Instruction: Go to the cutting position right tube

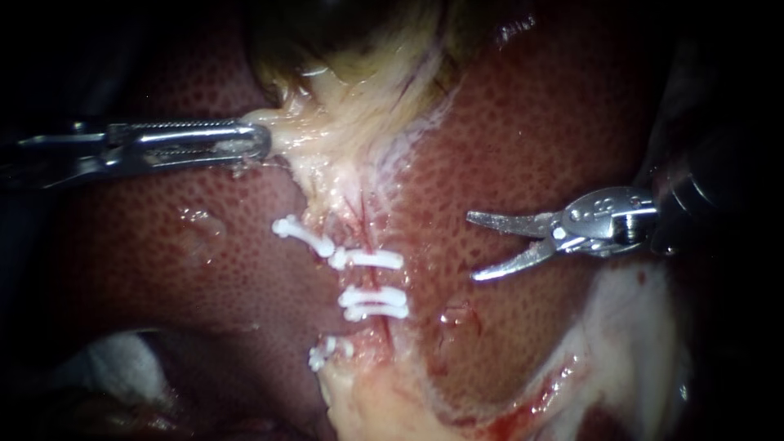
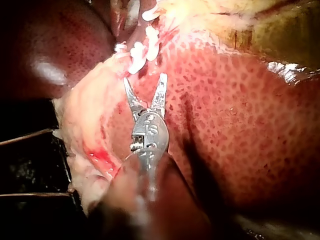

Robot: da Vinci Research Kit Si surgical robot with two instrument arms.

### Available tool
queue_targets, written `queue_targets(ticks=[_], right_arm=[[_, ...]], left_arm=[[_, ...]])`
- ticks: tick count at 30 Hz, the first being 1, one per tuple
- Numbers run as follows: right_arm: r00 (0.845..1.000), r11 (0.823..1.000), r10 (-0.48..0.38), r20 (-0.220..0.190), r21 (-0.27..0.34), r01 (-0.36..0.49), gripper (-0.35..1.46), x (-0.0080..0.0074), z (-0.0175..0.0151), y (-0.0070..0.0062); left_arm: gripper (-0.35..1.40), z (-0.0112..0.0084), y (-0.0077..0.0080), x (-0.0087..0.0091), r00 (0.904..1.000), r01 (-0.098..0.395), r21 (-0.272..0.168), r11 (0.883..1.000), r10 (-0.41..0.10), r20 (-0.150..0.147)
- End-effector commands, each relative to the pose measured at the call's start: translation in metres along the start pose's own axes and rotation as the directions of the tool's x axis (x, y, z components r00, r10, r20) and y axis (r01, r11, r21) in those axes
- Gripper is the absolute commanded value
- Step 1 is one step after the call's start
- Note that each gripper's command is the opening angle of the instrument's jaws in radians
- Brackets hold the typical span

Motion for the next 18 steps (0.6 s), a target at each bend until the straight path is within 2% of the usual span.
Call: queue_targets(ticks=[1, 4, 16, 18], right_arm=[[1.0, 1.0, -0.002, -0.002, 0.007, 0.002, 1.43, -0.0002, 0.0004, 0.0], [1.0, 1.0, -0.002, 0.0, 0.021, 0.002, 1.43, -0.0011, 0.0019, -0.0002], [0.996, 0.996, 0.063, 0.062, 0.062, -0.066, 1.43, -0.0059, 0.0092, -0.0001], [0.995, 0.993, 0.081, 0.061, 0.077, -0.086, 1.43, -0.0066, 0.0104, -0.0001]], left_arm=[[-0.35, 0.0, 0.0, 0.0, 1.0, -0.001, 0.001, 1.0, 0.001, 0.0], [-0.35, 0.0, 0.0, 0.0, 1.0, -0.001, 0.001, 1.0, 0.001, 0.0], [-0.35, 0.0001, 0.0002, 0.0, 1.0, 0.0, 0.002, 1.0, 0.0, -0.001], [-0.35, 0.0001, 0.0002, 0.0, 1.0, -0.001, 0.003, 1.0, 0.001, -0.001]])
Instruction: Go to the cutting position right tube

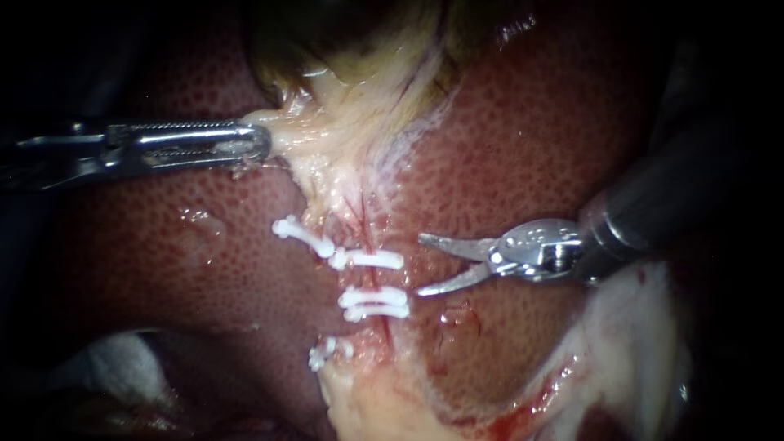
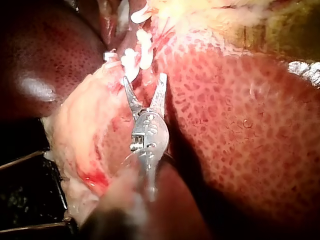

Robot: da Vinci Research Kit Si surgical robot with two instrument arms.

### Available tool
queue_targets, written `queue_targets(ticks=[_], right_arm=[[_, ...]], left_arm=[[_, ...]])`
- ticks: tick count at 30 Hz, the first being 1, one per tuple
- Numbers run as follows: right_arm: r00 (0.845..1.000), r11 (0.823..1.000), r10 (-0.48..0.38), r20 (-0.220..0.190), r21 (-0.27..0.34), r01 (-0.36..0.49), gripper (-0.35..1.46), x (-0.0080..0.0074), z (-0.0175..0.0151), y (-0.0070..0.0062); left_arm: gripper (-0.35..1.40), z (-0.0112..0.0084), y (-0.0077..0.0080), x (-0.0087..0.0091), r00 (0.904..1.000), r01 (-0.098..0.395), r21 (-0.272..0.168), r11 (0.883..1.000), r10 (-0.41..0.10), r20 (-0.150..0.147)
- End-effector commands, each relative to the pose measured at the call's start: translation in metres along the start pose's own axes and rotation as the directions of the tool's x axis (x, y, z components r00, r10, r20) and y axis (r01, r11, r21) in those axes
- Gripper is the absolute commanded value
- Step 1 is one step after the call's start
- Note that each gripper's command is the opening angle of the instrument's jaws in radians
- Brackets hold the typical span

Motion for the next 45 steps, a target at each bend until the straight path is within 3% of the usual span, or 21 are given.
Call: queue_targets(ticks=[1, 14, 18, 22, 32, 37, 45], right_arm=[[1.0, 1.0, 0.005, -0.001, 0.011, -0.005, 1.43, -0.0002, 0.0005, 0.0], [0.998, 0.994, 0.06, -0.023, 0.092, -0.058, 1.43, 0.0005, 0.0053, -0.0007], [0.996, 0.99, 0.079, -0.047, 0.124, -0.073, 1.43, 0.0008, 0.0059, -0.0009], [0.991, 0.982, 0.108, -0.073, 0.164, -0.095, 1.43, 0.001, 0.006, -0.0011], [0.985, 0.953, 0.16, -0.059, 0.27, -0.139, 1.36, 0.0014, 0.0066, -0.0015], [0.984, 0.942, 0.168, -0.054, 0.302, -0.144, 1.3, 0.0019, 0.0081, -0.0013], [0.975, 0.928, 0.204, -0.083, 0.333, -0.166, 1.28, 0.0026, 0.01, -0.0007]], left_arm=[[-0.35, 0.0, 0.0, 0.0, 1.0, 0.0, 0.001, 1.0, 0.0, 0.0], [-0.35, 0.0001, 0.0, 0.0, 1.0, 0.0, 0.001, 1.0, 0.0, 0.0], [-0.35, 0.0001, 0.0, 0.0, 1.0, 0.0, 0.001, 1.0, 0.0, 0.0], [-0.35, 0.0001, 0.0, 0.0, 1.0, 0.0, 0.001, 1.0, 0.0, 0.0], [-0.35, 0.0002, -0.0003, -0.0001, 1.0, 0.0, 0.0, 1.0, 0.0, 0.0], [-0.35, 0.0002, -0.0004, -0.0001, 1.0, 0.0, 0.001, 1.0, 0.0, 0.0], [-0.35, 0.0004, -0.0003, 0.0, 1.0, 0.0, 0.001, 1.0, 0.0, 0.0]])
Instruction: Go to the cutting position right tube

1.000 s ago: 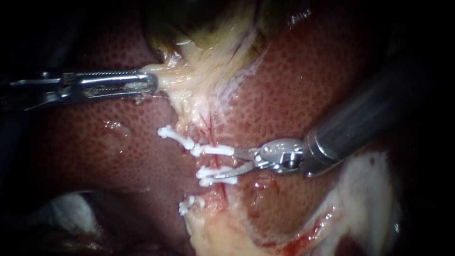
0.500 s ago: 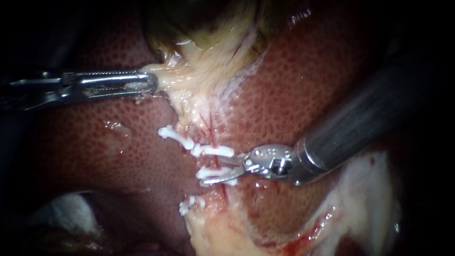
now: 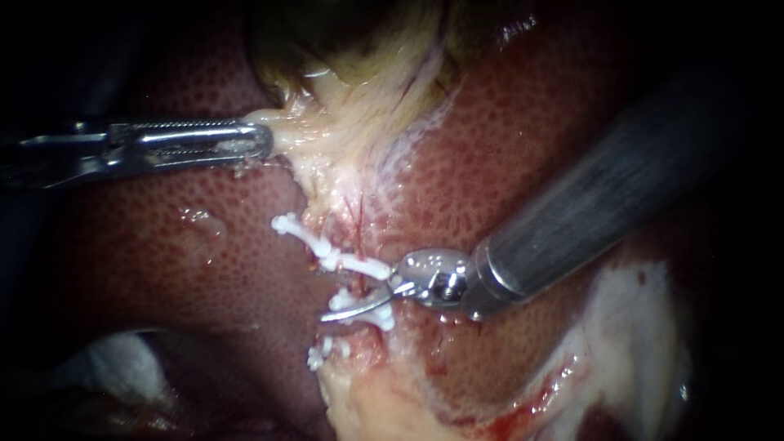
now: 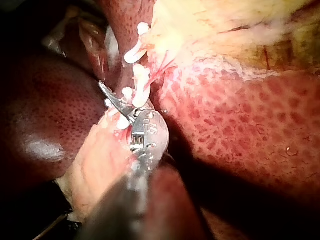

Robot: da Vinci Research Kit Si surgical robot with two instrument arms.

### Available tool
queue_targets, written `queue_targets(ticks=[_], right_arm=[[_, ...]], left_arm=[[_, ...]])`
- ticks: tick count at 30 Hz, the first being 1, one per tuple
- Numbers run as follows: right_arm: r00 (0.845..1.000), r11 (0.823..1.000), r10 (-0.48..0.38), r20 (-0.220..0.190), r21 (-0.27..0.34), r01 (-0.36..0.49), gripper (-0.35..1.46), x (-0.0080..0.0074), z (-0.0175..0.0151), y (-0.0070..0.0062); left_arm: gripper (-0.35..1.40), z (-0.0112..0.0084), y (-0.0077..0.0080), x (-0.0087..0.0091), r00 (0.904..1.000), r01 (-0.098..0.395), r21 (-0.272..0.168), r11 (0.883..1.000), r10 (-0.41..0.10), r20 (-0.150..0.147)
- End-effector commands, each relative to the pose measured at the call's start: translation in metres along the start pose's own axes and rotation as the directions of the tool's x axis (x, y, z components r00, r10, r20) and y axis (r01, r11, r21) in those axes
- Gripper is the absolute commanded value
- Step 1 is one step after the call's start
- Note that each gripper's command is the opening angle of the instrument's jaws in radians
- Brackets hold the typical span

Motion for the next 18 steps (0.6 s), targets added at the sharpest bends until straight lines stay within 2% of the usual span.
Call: queue_targets(ticks=[1, 16, 17, 18], right_arm=[[1.0, 1.0, 0.004, -0.005, -0.001, -0.004, 1.28, 0.0, 0.0001, 0.0001], [1.0, 1.0, 0.02, -0.011, -0.004, -0.02, 1.26, -0.0002, 0.0007, 0.0007], [1.0, 1.0, 0.02, -0.011, -0.004, -0.02, 1.17, -0.0002, 0.0007, 0.0007], [1.0, 1.0, 0.02, -0.011, -0.004, -0.02, 1.16, -0.0002, 0.0007, 0.0007]], left_arm=[[-0.35, 0.0, 0.0, 0.0, 1.0, 0.0, 0.001, 1.0, 0.0, 0.0], [-0.35, 0.0001, -0.0001, 0.0, 1.0, 0.0, 0.001, 1.0, 0.0, 0.0], [-0.35, 0.0001, -0.0002, 0.0, 1.0, 0.0, 0.001, 1.0, 0.0, 0.0], [-0.35, 0.0001, -0.0002, 0.0, 1.0, 0.0, 0.001, 1.0, 0.0, 0.0]])
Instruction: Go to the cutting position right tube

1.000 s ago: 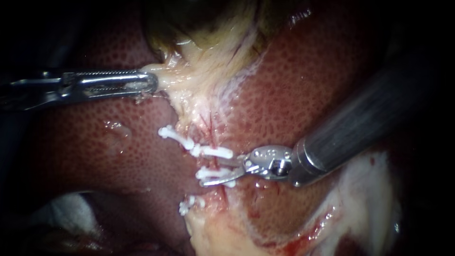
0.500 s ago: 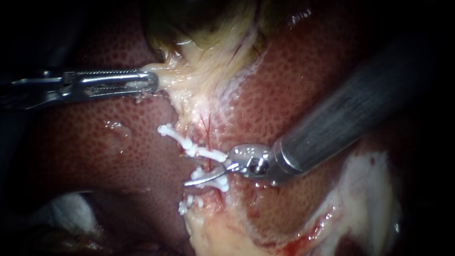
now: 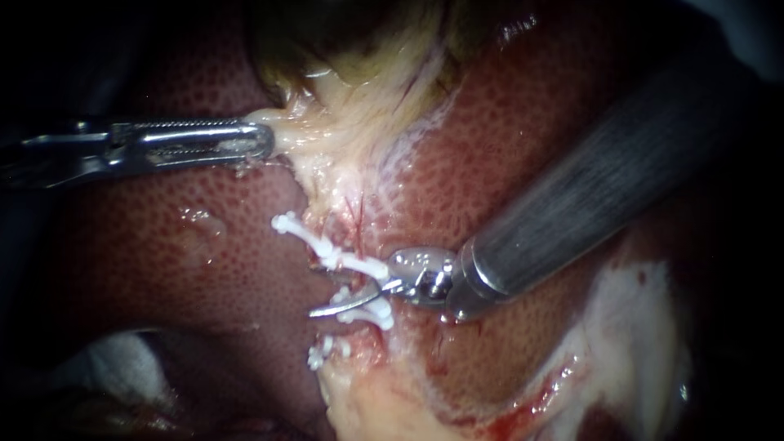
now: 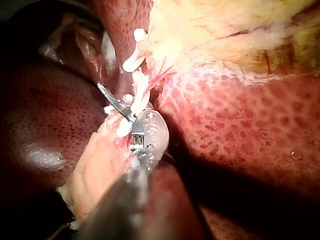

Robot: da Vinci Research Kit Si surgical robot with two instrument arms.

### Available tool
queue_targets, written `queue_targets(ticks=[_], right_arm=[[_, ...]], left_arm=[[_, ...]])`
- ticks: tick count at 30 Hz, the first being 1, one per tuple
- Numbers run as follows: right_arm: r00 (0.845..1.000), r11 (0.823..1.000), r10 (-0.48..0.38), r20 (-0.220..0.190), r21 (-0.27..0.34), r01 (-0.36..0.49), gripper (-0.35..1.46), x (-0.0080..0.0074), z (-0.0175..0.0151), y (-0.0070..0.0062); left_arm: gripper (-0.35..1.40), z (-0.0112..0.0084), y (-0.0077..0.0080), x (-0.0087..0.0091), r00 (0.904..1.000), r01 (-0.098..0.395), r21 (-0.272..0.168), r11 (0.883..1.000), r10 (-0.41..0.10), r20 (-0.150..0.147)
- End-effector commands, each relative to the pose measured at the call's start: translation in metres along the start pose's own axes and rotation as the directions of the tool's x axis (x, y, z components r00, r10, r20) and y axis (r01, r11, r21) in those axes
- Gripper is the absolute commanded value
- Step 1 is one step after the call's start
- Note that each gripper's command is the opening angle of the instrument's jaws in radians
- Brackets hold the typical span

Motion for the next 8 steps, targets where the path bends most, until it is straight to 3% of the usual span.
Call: queue_targets(ticks=[1, 8], right_arm=[[1.0, 1.0, -0.001, 0.001, 0.0, 0.001, 1.16, 0.0, 0.0, 0.0], [1.0, 1.0, -0.001, 0.001, 0.0, 0.001, 1.16, -0.0001, -0.0001, 0.0]], left_arm=[[-0.35, 0.0, 0.0, 0.0, 1.0, 0.0, 0.0, 1.0, 0.0, 0.0], [-0.35, 0.0, 0.0, 0.0, 1.0, 0.0, 0.0, 1.0, 0.0, 0.0]])
